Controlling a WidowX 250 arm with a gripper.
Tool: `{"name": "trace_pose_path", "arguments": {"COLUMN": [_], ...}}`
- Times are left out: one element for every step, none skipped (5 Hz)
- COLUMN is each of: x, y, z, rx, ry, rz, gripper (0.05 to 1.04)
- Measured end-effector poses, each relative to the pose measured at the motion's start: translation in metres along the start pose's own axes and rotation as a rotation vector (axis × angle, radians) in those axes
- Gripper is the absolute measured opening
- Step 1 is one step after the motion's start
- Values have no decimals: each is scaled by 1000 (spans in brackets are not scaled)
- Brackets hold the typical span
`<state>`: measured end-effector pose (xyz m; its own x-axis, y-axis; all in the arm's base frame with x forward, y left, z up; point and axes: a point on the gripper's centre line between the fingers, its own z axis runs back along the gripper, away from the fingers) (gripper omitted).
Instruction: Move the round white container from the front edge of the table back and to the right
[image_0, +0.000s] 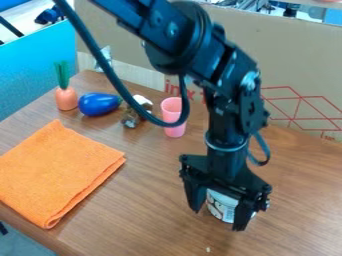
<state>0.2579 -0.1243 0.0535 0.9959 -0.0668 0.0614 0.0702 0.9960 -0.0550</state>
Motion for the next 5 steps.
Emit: {"name": "trace_pose_path", "arguments": {"x": [11,23,10,-25,-53], "y": [-8,-5,6,26,55], "z": [17,25,27,57,82], "rx": [-37,-49,-12,-9,-3], "ry": [-22,-23,18,-29,-63], "rz": [-39,-60,-56,-64,-30], "gripper": [1001,1001,1001,1001,1001]}}
